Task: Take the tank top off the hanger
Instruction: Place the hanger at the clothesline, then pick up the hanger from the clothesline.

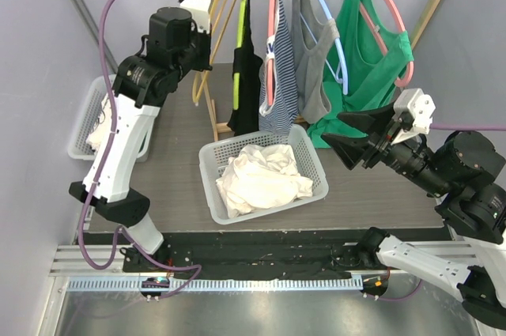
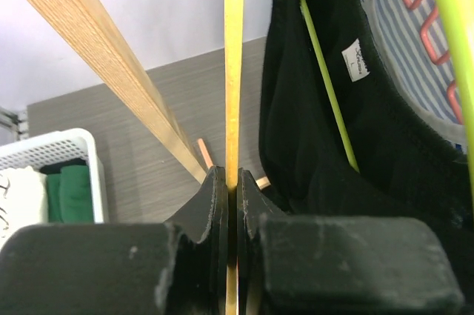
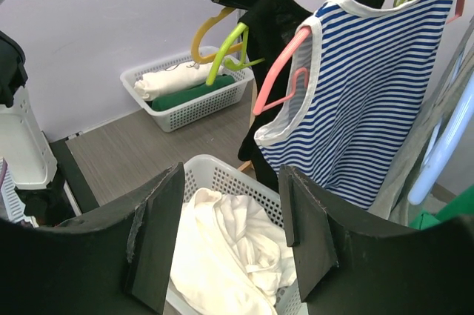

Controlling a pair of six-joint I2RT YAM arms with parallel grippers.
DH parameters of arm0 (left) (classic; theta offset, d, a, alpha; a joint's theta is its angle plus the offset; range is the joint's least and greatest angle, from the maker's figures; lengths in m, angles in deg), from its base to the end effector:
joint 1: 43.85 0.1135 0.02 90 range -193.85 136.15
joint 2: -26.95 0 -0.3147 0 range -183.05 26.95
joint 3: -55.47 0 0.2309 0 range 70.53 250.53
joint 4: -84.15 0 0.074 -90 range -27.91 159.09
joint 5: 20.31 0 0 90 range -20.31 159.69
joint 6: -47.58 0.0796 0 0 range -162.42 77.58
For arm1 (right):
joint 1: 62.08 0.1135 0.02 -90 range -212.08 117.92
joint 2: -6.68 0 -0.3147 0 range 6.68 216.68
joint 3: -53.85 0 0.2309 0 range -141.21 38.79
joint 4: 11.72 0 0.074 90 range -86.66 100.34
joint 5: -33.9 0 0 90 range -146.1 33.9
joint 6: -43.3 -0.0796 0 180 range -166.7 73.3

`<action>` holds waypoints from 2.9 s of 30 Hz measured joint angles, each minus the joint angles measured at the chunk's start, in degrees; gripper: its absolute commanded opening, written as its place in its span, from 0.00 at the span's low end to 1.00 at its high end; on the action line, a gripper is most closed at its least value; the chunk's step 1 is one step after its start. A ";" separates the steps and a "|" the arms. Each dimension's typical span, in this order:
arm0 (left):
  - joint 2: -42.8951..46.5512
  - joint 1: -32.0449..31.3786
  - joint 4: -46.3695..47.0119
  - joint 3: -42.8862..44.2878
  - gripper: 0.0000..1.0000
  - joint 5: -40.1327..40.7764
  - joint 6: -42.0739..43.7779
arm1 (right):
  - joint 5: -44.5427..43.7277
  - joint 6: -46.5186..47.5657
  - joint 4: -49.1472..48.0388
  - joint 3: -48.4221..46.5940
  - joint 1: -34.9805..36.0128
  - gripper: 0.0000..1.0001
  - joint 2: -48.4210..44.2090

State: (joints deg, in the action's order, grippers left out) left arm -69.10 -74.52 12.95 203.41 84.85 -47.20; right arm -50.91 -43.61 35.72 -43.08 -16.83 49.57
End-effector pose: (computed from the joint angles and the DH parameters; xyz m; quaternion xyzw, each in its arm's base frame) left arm 0.3014 -0.1545 0.5582 0.1068 0.8051 -0.0721 0.5790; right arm 0.0493 0.0600 0.5322 -0.3029 0.5924 0.2964 0.6851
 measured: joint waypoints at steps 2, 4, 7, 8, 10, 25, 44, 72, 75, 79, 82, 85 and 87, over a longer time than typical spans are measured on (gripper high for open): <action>0.00 0.07 -0.39 -0.09 0.00 -0.33 -0.94 | -0.17 0.04 0.22 -0.17 0.00 0.61 -0.02; 0.02 0.28 -0.55 -0.28 0.00 -0.87 -2.03 | -0.24 0.11 0.59 -0.24 0.00 0.61 0.00; 0.50 1.16 -0.79 -1.79 0.00 -2.23 -3.58 | -0.44 0.24 1.16 -0.59 0.00 0.61 0.09; 0.81 1.53 -0.96 -2.64 0.00 -2.64 -4.09 | -0.46 0.24 1.20 -0.66 0.00 0.61 0.11; 1.62 2.36 -0.33 -4.28 0.00 -3.41 -5.05 | -0.46 0.24 1.36 -0.66 0.00 0.61 0.11; 5.22 4.46 -1.05 -6.10 1.00 -9.18 -7.82 | -3.28 -4.92 -2.12 -7.78 0.00 0.54 13.00; 17.29 4.46 1.29 -5.64 1.00 -3.17 4.15 | -3.91 -12.20 -4.85 -42.18 0.31 0.61 51.67; 18.10 4.46 1.25 -5.35 1.00 -2.71 6.73 | -20.33 -12.94 7.69 -35.69 2.54 0.84 39.78; 18.12 4.46 1.22 -5.35 1.00 -2.73 6.75 | -20.00 -13.46 7.50 -37.05 2.54 0.85 41.07; 18.32 4.46 1.22 -5.35 1.00 -2.71 6.80 | -19.43 -14.29 7.63 -42.58 2.64 0.86 45.35; 18.49 4.46 1.20 -5.38 1.00 -2.71 6.80 | -19.54 -15.34 8.00 -45.46 3.37 0.89 48.50; 18.73 4.46 1.18 -5.40 1.00 -2.71 6.95 | -19.98 -16.37 9.31 -46.99 4.57 0.94 51.04; 18.88 4.46 1.18 -5.42 1.00 -2.71 7.06 | -21.31 -16.55 10.12 -47.69 5.70 0.95 52.41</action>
State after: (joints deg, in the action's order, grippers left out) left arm -50.21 -70.06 14.13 197.99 82.14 -40.14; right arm -72.22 -60.15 45.84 -90.77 -11.12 101.99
